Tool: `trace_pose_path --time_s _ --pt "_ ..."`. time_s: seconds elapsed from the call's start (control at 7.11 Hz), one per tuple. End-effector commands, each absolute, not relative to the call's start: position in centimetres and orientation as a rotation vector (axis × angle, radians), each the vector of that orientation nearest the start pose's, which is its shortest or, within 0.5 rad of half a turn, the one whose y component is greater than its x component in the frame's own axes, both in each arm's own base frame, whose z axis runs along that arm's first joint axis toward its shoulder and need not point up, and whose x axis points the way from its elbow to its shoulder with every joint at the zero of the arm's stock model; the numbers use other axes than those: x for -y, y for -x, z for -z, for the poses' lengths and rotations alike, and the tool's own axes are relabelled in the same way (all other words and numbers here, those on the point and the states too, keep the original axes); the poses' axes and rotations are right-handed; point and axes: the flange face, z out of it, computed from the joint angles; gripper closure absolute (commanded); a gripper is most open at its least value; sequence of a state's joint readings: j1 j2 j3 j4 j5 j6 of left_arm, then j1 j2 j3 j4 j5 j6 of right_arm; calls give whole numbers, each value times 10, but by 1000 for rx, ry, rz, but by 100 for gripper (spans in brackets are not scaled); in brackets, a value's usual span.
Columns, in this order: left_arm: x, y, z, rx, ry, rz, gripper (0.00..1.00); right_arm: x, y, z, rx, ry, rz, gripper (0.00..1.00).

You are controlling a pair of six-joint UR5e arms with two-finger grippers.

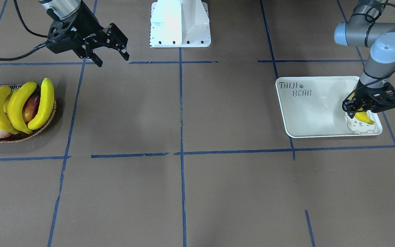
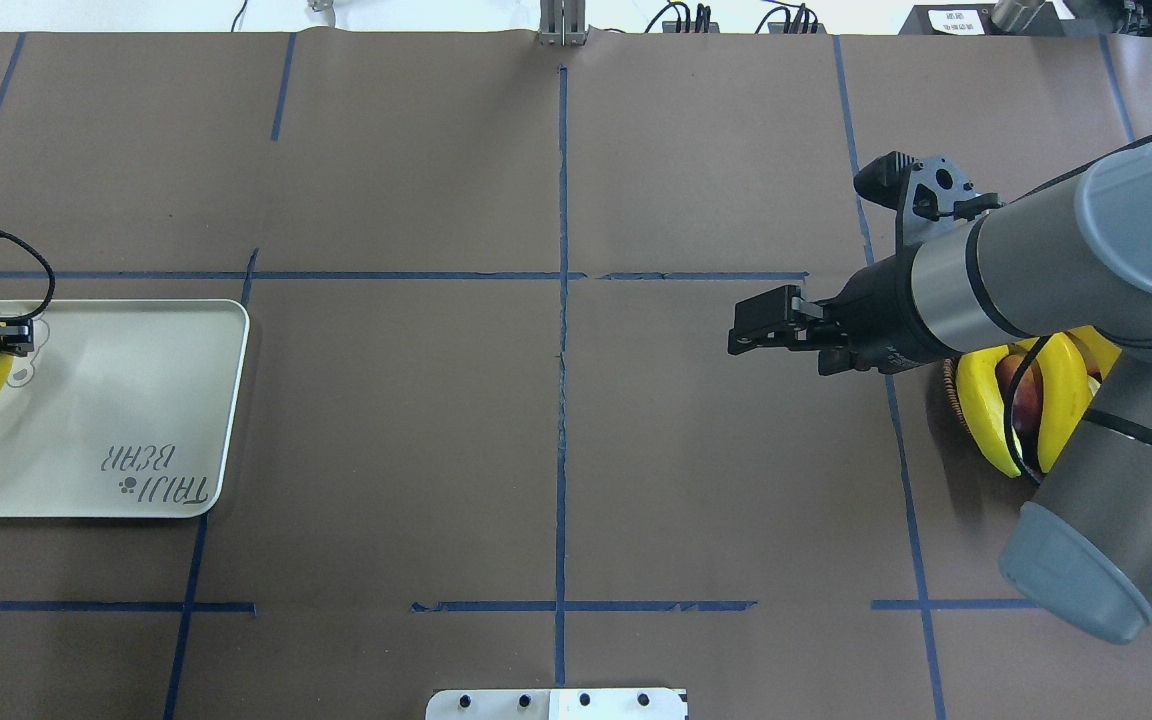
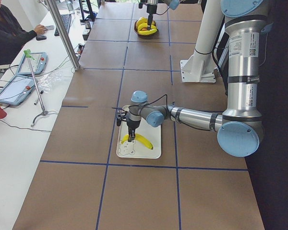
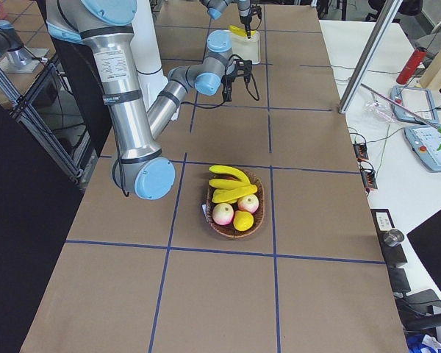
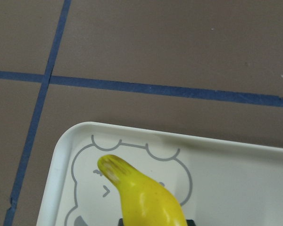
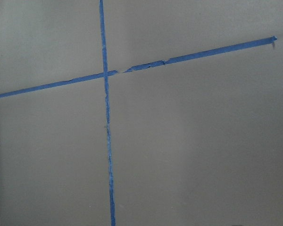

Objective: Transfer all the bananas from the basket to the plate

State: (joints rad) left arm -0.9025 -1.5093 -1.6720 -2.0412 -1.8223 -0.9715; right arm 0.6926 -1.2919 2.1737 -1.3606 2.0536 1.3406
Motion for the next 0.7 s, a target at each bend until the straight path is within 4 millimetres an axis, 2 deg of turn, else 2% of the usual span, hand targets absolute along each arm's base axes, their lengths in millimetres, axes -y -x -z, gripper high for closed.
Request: trace_pose_path --time_s 0.0,0.28,0.56 --pt "460 -224 -608 -541 -170 228 0 383 318 -219 1152 -92 -150 0" --pt "467 -218 -606 -518 -203 272 0 384 315 -218 1156 -93 -152 0" --pt "480 -225 -591 -525 -236 317 0 386 313 -218 1155 -95 -157 0"
